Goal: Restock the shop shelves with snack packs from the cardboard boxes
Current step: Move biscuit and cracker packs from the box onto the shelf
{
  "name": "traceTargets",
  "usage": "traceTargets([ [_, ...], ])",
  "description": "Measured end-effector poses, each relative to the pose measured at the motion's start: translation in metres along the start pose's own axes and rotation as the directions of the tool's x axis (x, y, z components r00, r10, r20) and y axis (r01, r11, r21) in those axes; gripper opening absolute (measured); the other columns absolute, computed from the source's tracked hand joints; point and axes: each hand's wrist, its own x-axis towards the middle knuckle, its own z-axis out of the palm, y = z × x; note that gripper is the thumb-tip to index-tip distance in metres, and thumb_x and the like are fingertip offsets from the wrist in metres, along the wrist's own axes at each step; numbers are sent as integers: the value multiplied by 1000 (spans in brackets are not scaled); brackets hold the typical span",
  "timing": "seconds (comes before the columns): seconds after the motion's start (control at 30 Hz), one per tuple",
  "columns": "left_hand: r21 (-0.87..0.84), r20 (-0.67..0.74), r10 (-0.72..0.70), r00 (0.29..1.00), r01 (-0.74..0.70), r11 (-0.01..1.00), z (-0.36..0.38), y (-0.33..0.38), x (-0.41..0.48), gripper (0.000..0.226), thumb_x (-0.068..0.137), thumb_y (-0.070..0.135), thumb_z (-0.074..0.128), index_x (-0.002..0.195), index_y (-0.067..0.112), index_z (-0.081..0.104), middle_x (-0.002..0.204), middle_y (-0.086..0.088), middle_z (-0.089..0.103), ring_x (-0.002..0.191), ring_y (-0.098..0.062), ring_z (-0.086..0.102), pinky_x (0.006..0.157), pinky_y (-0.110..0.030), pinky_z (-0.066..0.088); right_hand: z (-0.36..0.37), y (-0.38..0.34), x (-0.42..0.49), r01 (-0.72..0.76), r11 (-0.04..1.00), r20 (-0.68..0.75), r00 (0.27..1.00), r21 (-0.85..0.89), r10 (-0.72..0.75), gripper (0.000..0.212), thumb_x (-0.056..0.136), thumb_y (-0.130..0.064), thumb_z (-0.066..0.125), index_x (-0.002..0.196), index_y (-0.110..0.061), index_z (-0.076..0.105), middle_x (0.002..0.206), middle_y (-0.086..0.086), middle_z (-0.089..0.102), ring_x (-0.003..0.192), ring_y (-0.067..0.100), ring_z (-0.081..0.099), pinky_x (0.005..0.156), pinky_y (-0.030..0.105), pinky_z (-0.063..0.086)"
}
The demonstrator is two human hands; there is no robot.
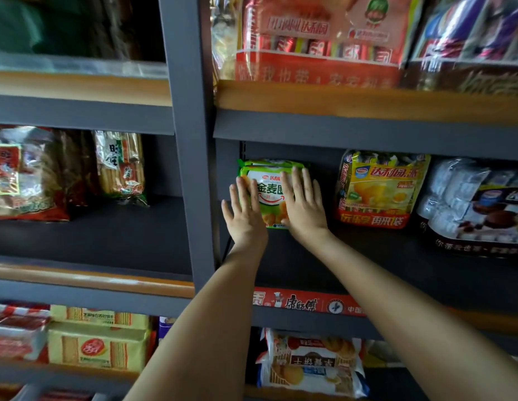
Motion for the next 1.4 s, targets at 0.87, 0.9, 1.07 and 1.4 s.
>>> traceTargets([
  [0.87, -554, -193, 255, 948, -319, 769, -61, 16, -290, 31, 98, 12, 43, 128, 9, 52, 111, -9, 63, 100, -25, 60, 80, -30, 44, -124, -22, -286, -47, 604, -56, 987, 796, 150, 30, 91, -3, 50, 120, -6, 59, 117, 9, 60, 112, 25, 54, 94, 35, 45],
  [0.9, -682, -164, 209, 964, -264, 682, -57, 4, -307, 31, 99, 10, 42, 129, 10, 52, 106, -4, 64, 93, -17, 61, 75, -21, 46, -122, -36, -297, -25, 586, -69, 988, 810, 138, 28, 91, -3, 51, 117, -6, 60, 114, 9, 61, 109, 25, 55, 92, 35, 46],
  [1.07, -778, 21, -78, 997, 65, 625, -33, -71, -374, 29, 100, 9, 42, 127, 15, 52, 95, 8, 63, 82, 1, 60, 70, -9, 44, -108, -118, -338, 1, 457, 37, 997, 889, -74, 27, 92, -4, 50, 117, -8, 59, 114, 7, 59, 108, 22, 54, 89, 27, 43],
  [1.4, -473, 322, -695, 642, 745, 469, -13, -296, -561, 25, 95, 15, 45, 112, 18, 63, 100, -8, 71, 89, -27, 65, 76, -33, 54, -110, -324, -402, -17, 394, 282, 727, 919, -626, 25, 92, -3, 49, 114, -6, 60, 114, 10, 62, 106, 24, 57, 90, 32, 45],
])
